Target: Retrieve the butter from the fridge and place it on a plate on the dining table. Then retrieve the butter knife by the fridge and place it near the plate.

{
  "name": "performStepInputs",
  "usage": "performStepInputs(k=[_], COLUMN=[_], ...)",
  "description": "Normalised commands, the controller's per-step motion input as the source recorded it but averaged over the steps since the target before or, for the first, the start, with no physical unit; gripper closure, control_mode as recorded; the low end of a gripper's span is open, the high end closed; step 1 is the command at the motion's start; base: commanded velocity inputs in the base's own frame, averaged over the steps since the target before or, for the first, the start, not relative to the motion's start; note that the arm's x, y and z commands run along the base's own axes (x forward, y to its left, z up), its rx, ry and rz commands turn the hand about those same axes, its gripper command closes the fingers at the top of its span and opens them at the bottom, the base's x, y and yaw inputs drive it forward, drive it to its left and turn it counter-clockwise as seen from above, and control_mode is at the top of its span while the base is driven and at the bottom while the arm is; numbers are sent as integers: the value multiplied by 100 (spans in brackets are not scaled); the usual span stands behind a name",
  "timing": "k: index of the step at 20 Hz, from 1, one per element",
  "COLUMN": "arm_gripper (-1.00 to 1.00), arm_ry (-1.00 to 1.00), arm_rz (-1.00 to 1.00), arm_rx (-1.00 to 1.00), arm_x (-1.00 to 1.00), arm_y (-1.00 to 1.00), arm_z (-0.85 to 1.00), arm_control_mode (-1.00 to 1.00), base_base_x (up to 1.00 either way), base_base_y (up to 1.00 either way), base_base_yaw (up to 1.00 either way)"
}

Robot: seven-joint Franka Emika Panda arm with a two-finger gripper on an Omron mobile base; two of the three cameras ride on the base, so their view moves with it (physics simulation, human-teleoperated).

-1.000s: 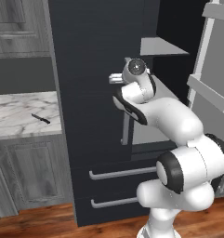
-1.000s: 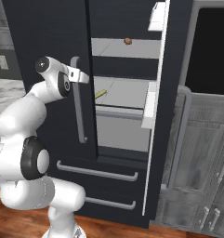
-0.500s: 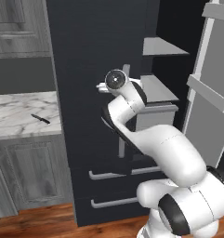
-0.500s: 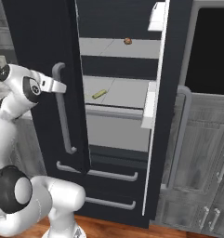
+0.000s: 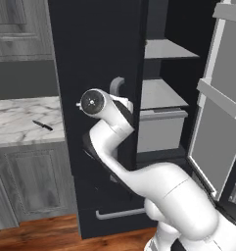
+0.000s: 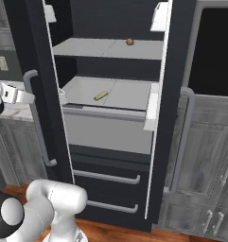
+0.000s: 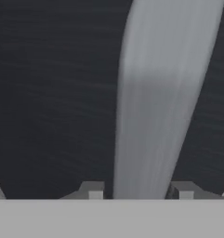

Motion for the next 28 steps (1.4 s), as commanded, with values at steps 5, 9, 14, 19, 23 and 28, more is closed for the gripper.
performStepInputs(k=[5, 9, 14, 19, 23, 28], arm_gripper=[-100, -100, -100, -100, -100, -100], arm_ry=[0, 0, 3, 0, -1, -11], arm_rz=[-1, -7, -29, -35, 1, 12], arm_rx=[-1, -2, -13, -4, 11, 42], arm_x=[-1, -1, -31, -45, -100, -99], arm_y=[27, 42, 77, 48, -74, -100], arm_z=[0, -1, -3, -6, 0, 0], arm_control_mode=[-100, -100, -100, -100, -100, -100], base_base_x=[0, 0, 0, 0, 0, 0], base_base_y=[0, 0, 0, 0, 0, 0], base_base_yaw=[0, 0, 0, 0, 0, 0])
